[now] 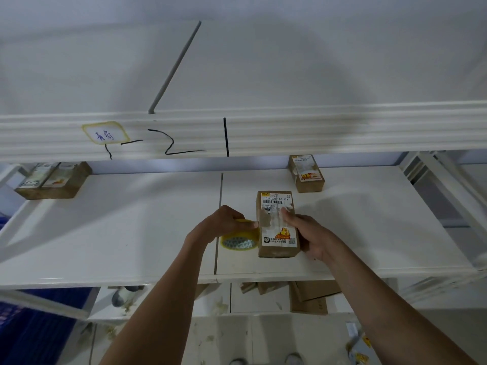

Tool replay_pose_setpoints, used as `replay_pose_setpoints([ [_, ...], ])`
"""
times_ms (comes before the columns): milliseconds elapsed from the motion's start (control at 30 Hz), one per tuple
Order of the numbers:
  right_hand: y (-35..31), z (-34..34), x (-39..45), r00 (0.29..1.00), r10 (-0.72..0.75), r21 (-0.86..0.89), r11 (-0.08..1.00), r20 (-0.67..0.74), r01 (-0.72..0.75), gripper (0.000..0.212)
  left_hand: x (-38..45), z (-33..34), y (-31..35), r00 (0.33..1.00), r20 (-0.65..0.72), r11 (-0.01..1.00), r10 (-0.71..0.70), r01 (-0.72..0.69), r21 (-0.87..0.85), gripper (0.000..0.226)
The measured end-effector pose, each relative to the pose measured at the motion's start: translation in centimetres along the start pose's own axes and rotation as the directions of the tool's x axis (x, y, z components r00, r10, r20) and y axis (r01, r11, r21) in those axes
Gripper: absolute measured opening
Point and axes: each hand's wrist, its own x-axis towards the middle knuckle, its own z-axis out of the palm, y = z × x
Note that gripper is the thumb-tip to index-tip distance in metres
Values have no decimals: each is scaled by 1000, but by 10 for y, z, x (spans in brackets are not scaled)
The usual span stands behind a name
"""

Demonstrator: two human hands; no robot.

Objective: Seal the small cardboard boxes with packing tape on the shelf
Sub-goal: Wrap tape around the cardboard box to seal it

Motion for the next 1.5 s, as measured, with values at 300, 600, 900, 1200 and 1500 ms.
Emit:
replay_pose_setpoints([
  [300,3,24,6,955,-199,-459,885,-220,79,58,10,25,-2,982,-188,974,-10,52,222,41],
  [600,6,21,22,954,-146,-551,834,-262,-24,80,8,18,3,998,-34,970,-59,66,232,38],
  [900,2,6,13,958,-137,-441,897,-252,12,61,1,1,-16,999,-21,999,-37,37,11,38],
  [1200,-7,8,12,961,-136,-398,917,-241,29,64,4,-8,-5,977,-205,911,-60,138,389,49],
  [1500,-4,5,7,993,-71,-172,984,-91,55,68,9,-4,7,989,-120,937,-85,120,328,53],
])
